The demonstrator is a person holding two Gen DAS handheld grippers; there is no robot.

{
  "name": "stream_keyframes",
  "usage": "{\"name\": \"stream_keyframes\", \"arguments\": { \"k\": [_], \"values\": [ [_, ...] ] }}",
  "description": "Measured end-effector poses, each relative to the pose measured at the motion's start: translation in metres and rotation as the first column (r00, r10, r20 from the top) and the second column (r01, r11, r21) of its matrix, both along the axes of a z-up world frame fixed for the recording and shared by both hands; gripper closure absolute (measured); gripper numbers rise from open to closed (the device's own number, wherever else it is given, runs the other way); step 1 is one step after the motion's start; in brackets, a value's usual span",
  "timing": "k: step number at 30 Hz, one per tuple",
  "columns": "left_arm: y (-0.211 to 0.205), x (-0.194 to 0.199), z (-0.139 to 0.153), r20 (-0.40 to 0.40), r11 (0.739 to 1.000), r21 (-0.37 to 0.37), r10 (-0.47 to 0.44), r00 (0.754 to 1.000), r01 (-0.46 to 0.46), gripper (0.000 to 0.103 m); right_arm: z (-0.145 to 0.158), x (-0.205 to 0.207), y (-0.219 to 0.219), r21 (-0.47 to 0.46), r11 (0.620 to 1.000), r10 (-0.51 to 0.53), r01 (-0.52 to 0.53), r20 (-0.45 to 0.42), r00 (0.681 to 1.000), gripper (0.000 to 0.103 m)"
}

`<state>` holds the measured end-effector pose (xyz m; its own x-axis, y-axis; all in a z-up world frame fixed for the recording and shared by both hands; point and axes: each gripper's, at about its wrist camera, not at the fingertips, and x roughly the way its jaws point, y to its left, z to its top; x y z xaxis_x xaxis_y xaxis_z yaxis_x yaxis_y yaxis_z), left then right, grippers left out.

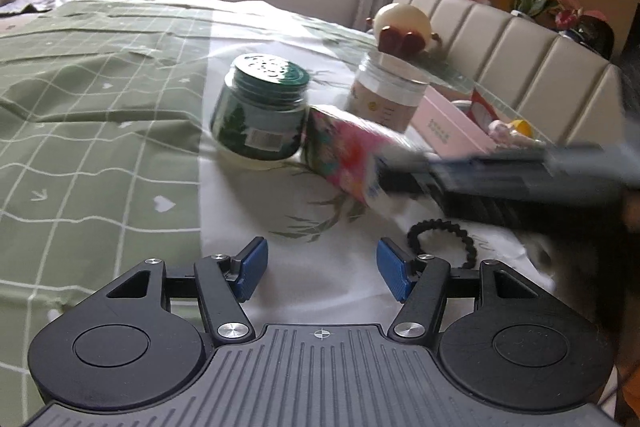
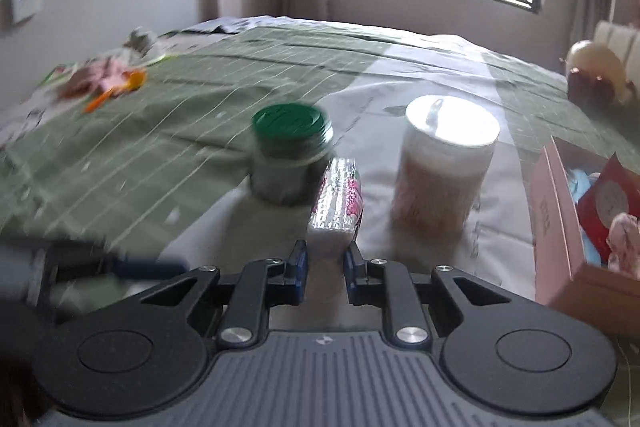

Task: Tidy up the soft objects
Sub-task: 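Grasp the pink-white striped packet with the right gripper, then take the pink-white packet from the right gripper with the left gripper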

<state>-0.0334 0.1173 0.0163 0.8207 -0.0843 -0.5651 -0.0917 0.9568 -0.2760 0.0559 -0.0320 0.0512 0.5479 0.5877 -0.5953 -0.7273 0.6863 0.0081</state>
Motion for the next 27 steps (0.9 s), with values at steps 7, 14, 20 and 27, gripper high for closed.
{"name": "stream_keyframes", "arguments": {
  "k": [7, 14, 20, 27],
  "values": [
    [0.038, -0.009, 0.002, -0.016, 0.983, -0.155, 0.1, 0.995, -0.102, 0.039, -0.019, -0.045, -0.004, -0.014, 0.999, 0.049, -0.048, 0.082, 0.995, 0.085],
    [0.026, 0.026, 0.029, -0.034, 0.967, -0.252, 0.023, 0.999, -0.031, 0.038, -0.026, -0.068, 0.005, -0.038, 0.998, 0.061, -0.055, 0.185, 0.981, 0.085],
    [-0.005, 0.056, 0.021, -0.13, 0.992, -0.117, 0.027, 0.991, -0.043, 0.039, -0.028, -0.076, -0.005, -0.027, 0.996, 0.091, -0.087, 0.206, 0.974, 0.08],
    [-0.011, 0.047, 0.012, -0.087, 0.992, -0.129, -0.024, 0.996, 0.012, 0.072, -0.016, -0.063, -0.066, 0.082, 0.996, 0.023, -0.035, 0.147, 0.989, 0.04]
  ]
}}
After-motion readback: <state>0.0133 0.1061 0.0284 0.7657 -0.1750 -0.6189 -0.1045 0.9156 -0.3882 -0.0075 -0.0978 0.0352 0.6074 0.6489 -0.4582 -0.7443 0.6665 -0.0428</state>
